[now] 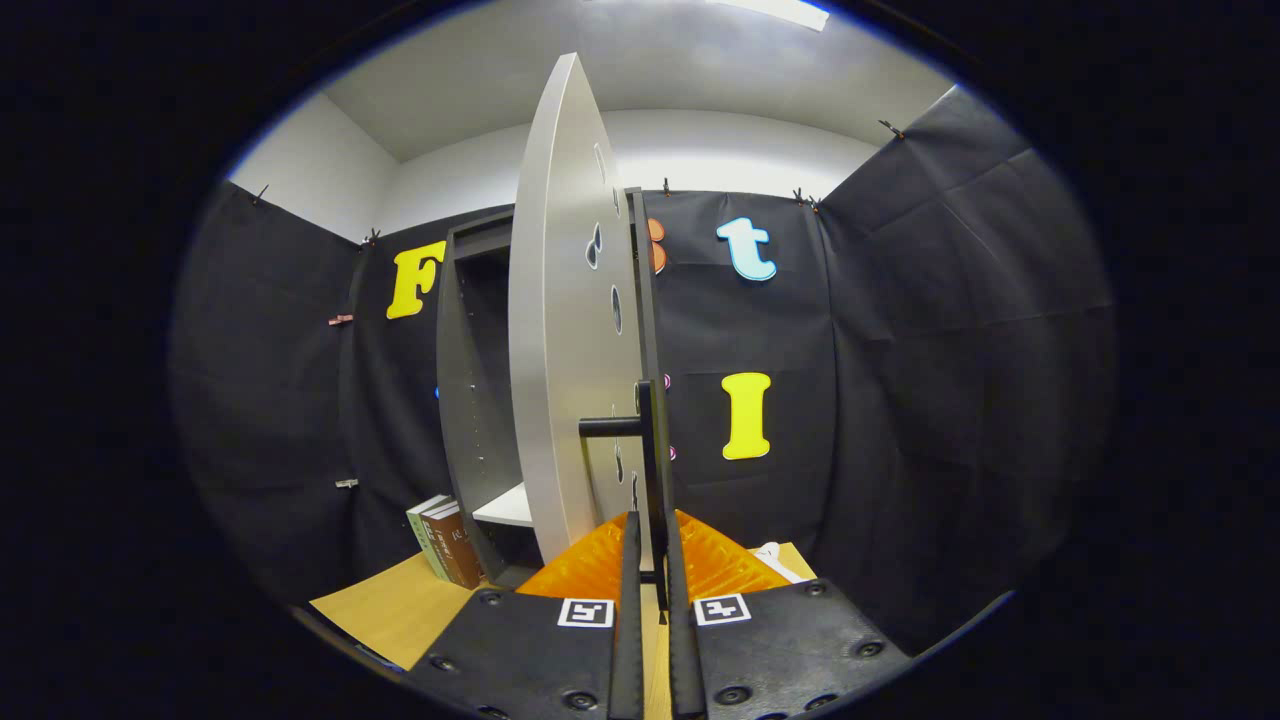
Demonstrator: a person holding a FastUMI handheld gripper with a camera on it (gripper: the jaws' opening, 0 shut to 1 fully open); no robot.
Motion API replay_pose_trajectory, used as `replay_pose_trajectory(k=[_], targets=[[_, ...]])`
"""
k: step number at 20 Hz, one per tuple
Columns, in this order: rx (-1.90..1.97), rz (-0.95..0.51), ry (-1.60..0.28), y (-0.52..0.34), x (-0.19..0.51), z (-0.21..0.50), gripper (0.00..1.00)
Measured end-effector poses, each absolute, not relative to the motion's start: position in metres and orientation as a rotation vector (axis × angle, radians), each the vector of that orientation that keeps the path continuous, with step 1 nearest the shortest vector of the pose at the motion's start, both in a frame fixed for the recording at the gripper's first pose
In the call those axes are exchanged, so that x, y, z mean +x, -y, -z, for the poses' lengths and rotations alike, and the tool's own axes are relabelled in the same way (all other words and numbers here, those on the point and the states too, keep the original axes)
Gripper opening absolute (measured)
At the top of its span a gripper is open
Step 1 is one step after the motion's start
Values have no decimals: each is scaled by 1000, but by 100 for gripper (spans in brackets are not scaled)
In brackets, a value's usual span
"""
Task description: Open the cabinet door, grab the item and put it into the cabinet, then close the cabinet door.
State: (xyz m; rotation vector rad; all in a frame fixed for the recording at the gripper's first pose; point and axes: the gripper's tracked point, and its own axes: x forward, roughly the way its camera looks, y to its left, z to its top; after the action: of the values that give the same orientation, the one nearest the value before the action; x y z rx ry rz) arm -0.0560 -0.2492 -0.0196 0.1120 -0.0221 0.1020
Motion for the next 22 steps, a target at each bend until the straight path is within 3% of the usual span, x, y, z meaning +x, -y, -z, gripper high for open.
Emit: replay_pose_trajectory(k=[7,14,22], targets=[[74,-47,61,242,-90,6,15],[19,-92,89,198,-114,-4,15],[40,-198,-63,131,-100,48,15]])
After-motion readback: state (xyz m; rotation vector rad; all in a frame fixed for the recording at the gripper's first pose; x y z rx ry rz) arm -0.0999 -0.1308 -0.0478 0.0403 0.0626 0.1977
